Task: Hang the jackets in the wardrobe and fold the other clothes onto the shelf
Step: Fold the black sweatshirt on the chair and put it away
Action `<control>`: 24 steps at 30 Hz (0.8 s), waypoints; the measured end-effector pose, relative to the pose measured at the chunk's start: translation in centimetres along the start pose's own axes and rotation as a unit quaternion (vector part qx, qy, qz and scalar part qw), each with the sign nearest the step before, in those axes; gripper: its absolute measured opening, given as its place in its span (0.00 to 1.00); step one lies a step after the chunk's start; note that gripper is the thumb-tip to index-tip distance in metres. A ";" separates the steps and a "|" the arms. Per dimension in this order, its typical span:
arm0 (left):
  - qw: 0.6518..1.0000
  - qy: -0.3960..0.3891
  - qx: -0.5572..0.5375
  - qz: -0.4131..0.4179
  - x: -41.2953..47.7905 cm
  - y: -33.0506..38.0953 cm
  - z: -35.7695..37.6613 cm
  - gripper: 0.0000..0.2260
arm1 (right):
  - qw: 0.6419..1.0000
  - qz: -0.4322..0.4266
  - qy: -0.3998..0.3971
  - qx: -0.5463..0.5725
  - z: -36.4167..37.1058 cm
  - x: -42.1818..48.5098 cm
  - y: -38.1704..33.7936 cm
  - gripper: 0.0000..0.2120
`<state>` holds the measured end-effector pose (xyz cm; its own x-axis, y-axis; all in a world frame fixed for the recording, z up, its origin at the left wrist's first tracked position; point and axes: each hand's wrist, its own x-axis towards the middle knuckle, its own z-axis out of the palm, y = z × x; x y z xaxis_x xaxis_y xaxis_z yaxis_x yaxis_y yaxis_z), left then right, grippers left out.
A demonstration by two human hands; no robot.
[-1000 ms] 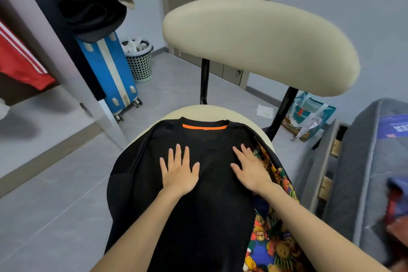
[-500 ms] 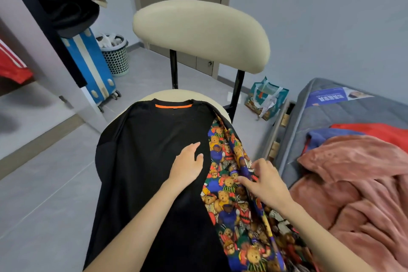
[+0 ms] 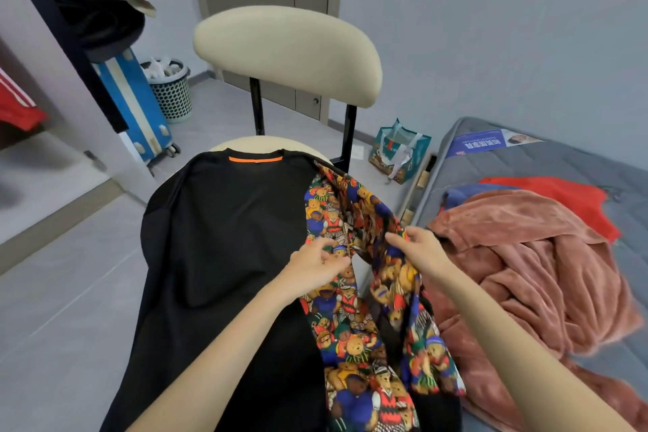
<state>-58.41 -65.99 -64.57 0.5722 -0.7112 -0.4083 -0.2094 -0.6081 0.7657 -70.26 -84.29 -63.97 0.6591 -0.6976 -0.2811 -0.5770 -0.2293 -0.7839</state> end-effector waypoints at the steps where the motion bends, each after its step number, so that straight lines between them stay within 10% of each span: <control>1: 0.999 -0.031 -0.024 0.003 -0.4 0.6 0.4 0.30 | 0.999 0.007 0.003 0.046 -0.7 0.1 -1.0 0.14; 6: 0.990 -0.130 -0.058 0.015 -1.9 3.5 2.0 0.38 | 0.939 0.084 -0.033 0.331 -3.4 0.4 -5.8 0.09; 15: 0.990 0.028 -0.102 0.090 -3.3 5.0 2.9 0.41 | 0.793 0.116 -0.127 0.584 -3.0 -0.6 -11.6 0.15; 24: 0.963 0.207 0.104 0.138 -5.3 0.8 -10.3 0.09 | 0.878 0.091 0.064 0.465 -1.8 1.9 -10.7 0.05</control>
<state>-53.45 -59.02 -56.69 0.7296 -0.6810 0.0624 -0.5286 -0.5037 0.6833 -63.71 -84.39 -55.17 0.5026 -0.7494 -0.4311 0.0153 0.5063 -0.8622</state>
